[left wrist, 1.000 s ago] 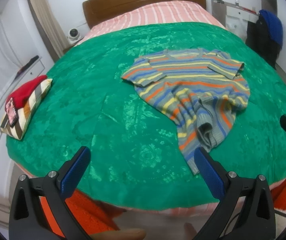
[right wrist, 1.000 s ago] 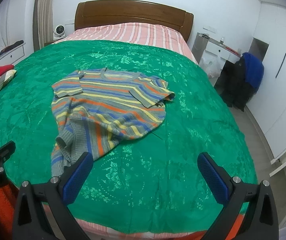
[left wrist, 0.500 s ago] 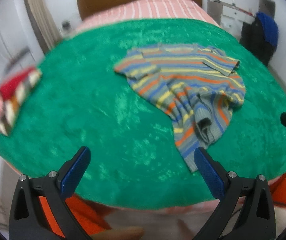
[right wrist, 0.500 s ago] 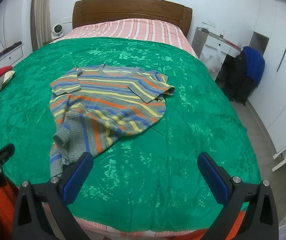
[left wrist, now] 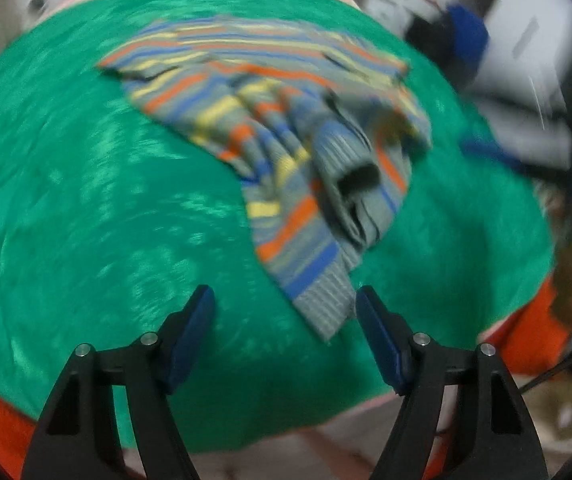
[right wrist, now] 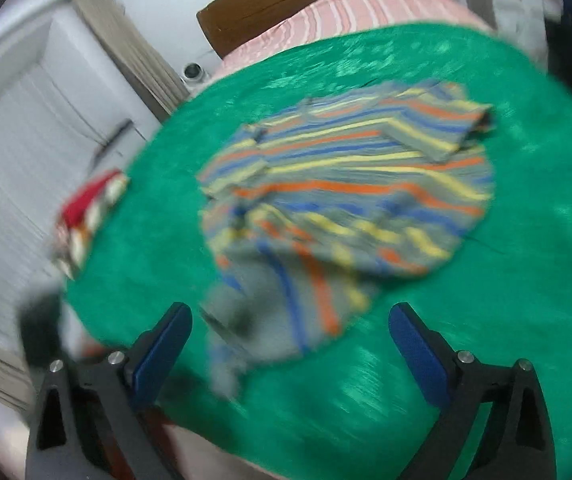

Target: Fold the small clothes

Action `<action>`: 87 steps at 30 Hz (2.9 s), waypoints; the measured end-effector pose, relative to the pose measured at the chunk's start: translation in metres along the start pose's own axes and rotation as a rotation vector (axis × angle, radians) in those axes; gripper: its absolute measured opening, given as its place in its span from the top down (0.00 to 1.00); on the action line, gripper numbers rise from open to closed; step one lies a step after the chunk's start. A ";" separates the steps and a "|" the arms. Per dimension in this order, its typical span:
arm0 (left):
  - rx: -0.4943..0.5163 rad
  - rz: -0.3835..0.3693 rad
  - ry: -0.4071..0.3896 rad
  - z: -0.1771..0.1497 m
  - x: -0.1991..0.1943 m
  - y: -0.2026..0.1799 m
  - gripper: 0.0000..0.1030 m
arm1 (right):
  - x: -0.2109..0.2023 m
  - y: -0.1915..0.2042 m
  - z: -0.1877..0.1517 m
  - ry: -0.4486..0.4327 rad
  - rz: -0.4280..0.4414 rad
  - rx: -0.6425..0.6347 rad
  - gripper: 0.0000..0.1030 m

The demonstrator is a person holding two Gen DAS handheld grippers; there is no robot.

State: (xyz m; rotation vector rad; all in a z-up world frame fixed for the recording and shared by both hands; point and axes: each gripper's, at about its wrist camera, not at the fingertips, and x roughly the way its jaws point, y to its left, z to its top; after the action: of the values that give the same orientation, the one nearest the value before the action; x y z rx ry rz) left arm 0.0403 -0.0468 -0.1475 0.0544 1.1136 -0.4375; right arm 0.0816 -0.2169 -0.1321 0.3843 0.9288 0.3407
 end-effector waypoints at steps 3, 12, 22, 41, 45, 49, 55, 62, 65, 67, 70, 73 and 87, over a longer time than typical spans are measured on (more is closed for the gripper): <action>-0.009 0.031 0.006 0.002 0.016 -0.005 0.56 | 0.035 -0.006 0.019 0.085 0.021 0.152 0.07; -0.049 -0.067 -0.048 -0.004 -0.003 0.001 0.95 | 0.076 -0.057 0.009 0.121 0.211 0.573 0.95; -0.074 -0.148 -0.104 -0.029 -0.101 0.063 0.96 | -0.069 -0.088 -0.027 0.081 0.172 0.333 0.95; -0.202 -0.116 0.059 -0.040 -0.031 0.091 0.98 | -0.036 -0.135 -0.083 0.216 0.042 0.161 0.96; -0.172 -0.115 0.021 -0.050 -0.069 0.098 0.98 | -0.083 -0.115 -0.079 0.210 0.008 0.070 0.96; -0.083 -0.037 0.074 -0.061 -0.065 0.085 0.98 | -0.104 -0.113 -0.084 0.265 -0.023 0.042 0.96; -0.107 0.079 0.199 -0.070 -0.007 0.088 0.97 | -0.033 -0.142 -0.116 0.387 -0.129 0.101 0.97; -0.150 0.078 0.188 -0.070 -0.007 0.093 0.96 | -0.031 -0.150 -0.120 0.342 -0.109 0.174 0.98; -0.144 0.088 0.180 -0.082 -0.011 0.093 0.96 | -0.030 -0.151 -0.121 0.332 -0.107 0.182 0.98; -0.134 0.101 0.174 -0.086 -0.012 0.085 0.93 | -0.030 -0.151 -0.123 0.329 -0.111 0.180 0.98; -0.123 0.112 0.167 -0.085 -0.010 0.079 0.92 | -0.031 -0.150 -0.123 0.326 -0.119 0.175 0.97; -0.113 0.118 0.166 -0.087 -0.015 0.074 0.85 | -0.033 -0.149 -0.123 0.319 -0.114 0.184 0.95; -0.247 0.351 -0.305 -0.012 -0.108 0.116 0.04 | -0.102 -0.117 -0.013 0.076 -0.534 -0.272 0.54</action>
State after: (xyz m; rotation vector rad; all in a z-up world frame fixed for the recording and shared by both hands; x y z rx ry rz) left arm 0.0334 0.0957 -0.0782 -0.0336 0.8282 0.0099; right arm 0.0283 -0.3632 -0.1212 -0.1322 1.0053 -0.0118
